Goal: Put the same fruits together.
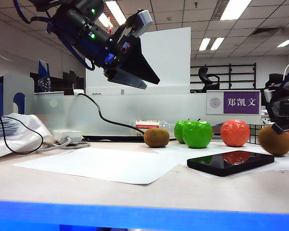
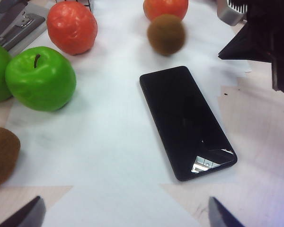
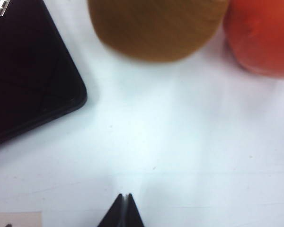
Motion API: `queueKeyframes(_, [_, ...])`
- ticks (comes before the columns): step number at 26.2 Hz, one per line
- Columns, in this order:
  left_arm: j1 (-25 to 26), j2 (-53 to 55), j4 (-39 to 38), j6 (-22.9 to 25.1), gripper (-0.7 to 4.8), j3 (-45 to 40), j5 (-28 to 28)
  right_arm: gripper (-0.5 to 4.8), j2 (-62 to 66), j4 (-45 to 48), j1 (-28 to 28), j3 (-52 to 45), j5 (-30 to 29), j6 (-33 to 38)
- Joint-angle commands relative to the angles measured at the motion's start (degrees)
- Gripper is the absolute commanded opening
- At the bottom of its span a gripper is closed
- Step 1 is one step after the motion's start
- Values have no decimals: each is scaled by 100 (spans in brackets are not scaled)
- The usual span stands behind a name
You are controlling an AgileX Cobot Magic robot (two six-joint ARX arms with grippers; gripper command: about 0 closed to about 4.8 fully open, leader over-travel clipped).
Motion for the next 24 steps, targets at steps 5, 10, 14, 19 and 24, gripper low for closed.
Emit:
queueKeyframes(5, [2,-22,33,-17,479,9,24,-5,-13,57,0,17,2,13])
queueKeyframes(10, [2,-22,28,-17,479,9,22,297,-105,98,4,28,-70,-13])
queueKeyframes(14, [2,-22,31,-15,479,9,22,479,-332,216,4,31,-433,-20])
queueKeyframes(19, [2,-22,31,-13,479,9,22,479,-461,595,4,42,-522,-20])
queueKeyframes(24, [2,-22,33,-11,479,9,22,479,-450,962,4,116,-706,-22])
